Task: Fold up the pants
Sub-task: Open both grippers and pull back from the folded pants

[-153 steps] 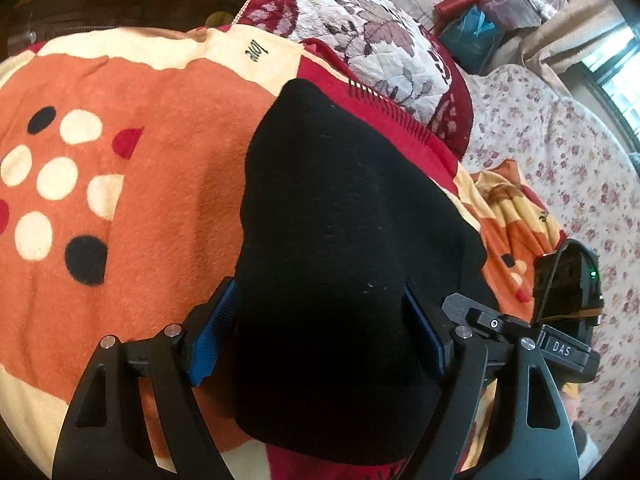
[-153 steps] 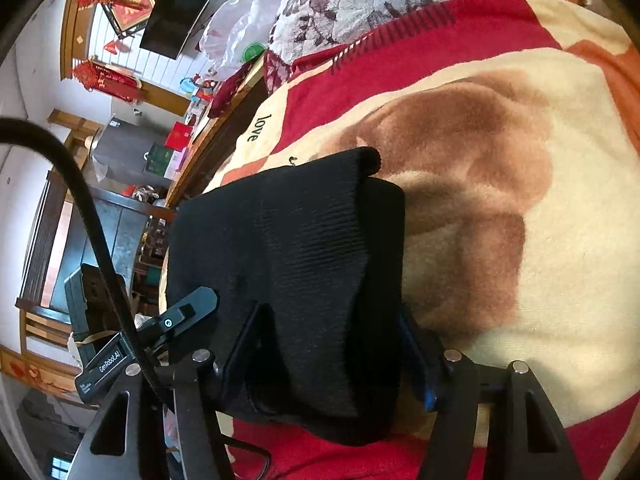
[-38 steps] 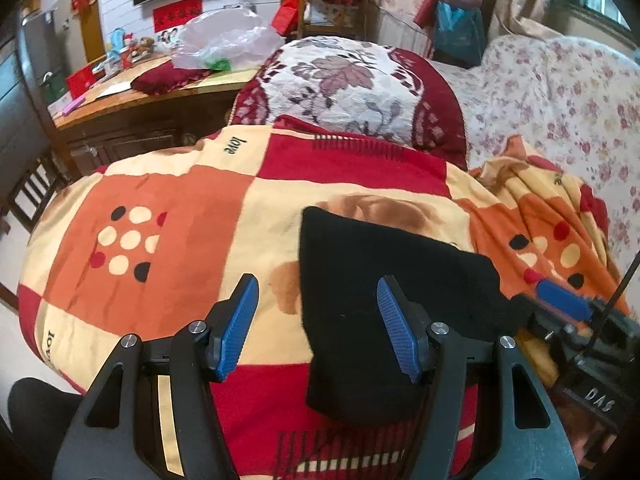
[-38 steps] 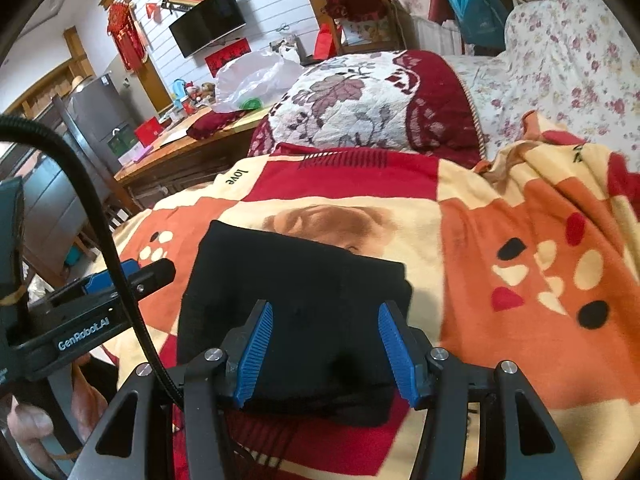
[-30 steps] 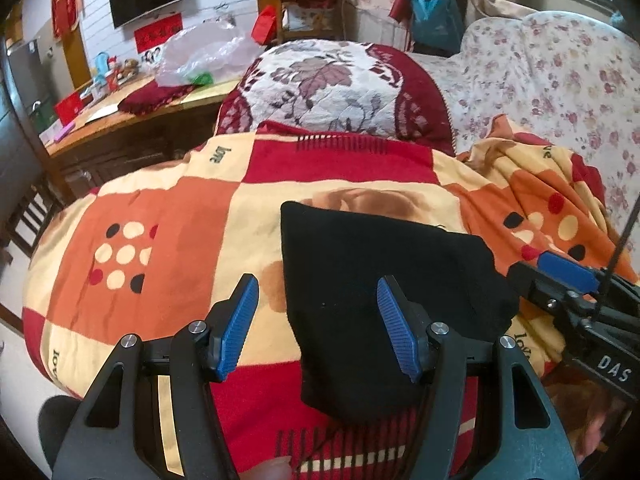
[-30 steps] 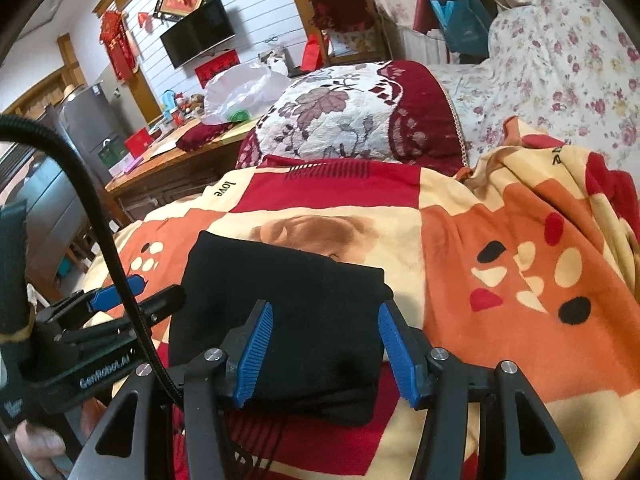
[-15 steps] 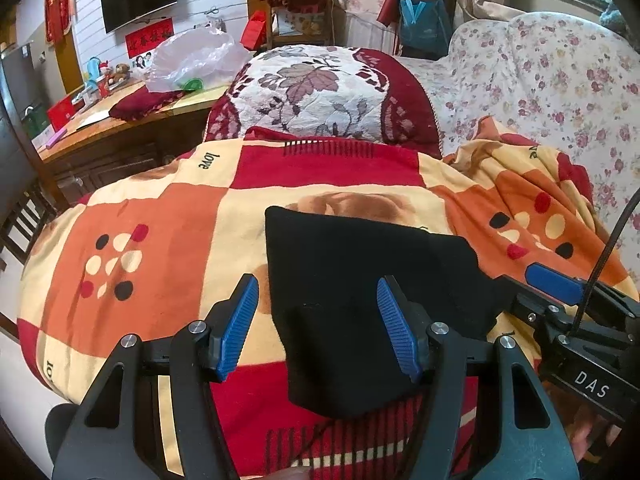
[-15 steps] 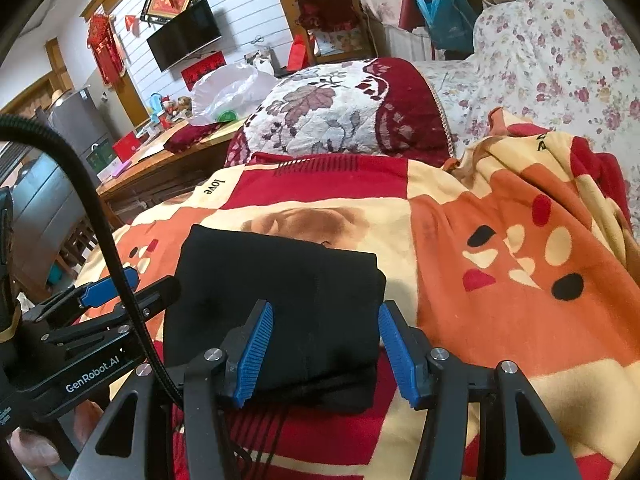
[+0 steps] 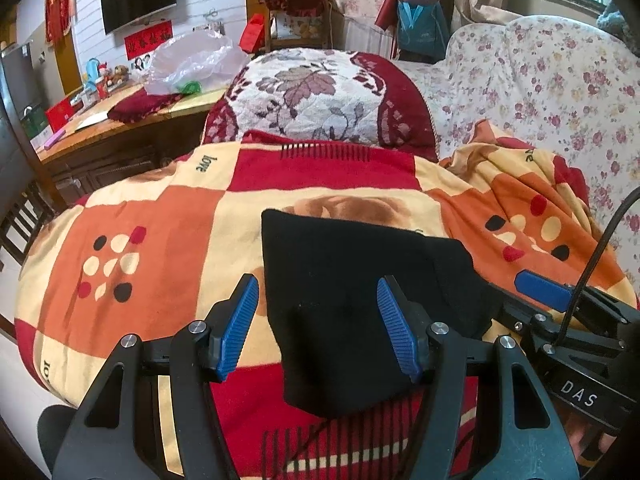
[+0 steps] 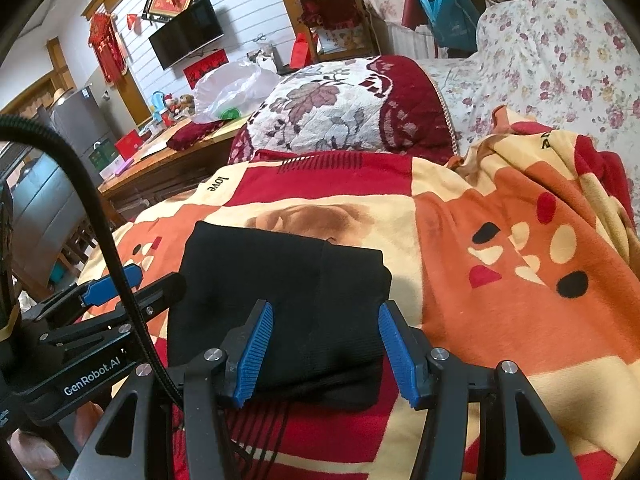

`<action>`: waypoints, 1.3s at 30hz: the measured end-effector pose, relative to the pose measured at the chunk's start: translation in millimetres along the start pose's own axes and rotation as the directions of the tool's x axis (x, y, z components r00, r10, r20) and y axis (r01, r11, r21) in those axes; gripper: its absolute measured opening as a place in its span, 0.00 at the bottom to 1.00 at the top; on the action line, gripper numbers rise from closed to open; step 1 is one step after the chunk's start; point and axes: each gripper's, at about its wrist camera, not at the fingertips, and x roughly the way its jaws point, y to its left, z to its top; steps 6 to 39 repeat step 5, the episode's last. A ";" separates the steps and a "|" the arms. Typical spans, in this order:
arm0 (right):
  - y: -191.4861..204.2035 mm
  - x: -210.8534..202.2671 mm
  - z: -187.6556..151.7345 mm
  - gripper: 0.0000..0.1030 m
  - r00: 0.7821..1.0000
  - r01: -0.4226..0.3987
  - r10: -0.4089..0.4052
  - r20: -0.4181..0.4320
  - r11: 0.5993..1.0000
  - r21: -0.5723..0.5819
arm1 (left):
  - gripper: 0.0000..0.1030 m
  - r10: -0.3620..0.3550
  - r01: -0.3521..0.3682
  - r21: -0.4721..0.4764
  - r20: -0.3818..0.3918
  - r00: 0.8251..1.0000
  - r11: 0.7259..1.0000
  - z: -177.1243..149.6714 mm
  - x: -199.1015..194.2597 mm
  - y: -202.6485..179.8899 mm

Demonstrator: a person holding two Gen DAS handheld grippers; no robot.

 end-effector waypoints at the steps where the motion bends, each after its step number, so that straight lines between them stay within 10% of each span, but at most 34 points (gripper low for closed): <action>1: 0.2 0.4 -0.5 0.52 1.000 0.000 0.000 -0.001 1.000 0.002 | 0.60 0.009 -0.010 0.005 0.012 1.000 1.000 -0.1 -0.7 -0.4; 39: -0.8 1.4 0.0 0.52 1.000 -0.002 0.002 -0.005 1.000 0.012 | 0.60 0.015 -0.015 0.016 0.024 1.000 1.000 0.1 -2.4 -0.4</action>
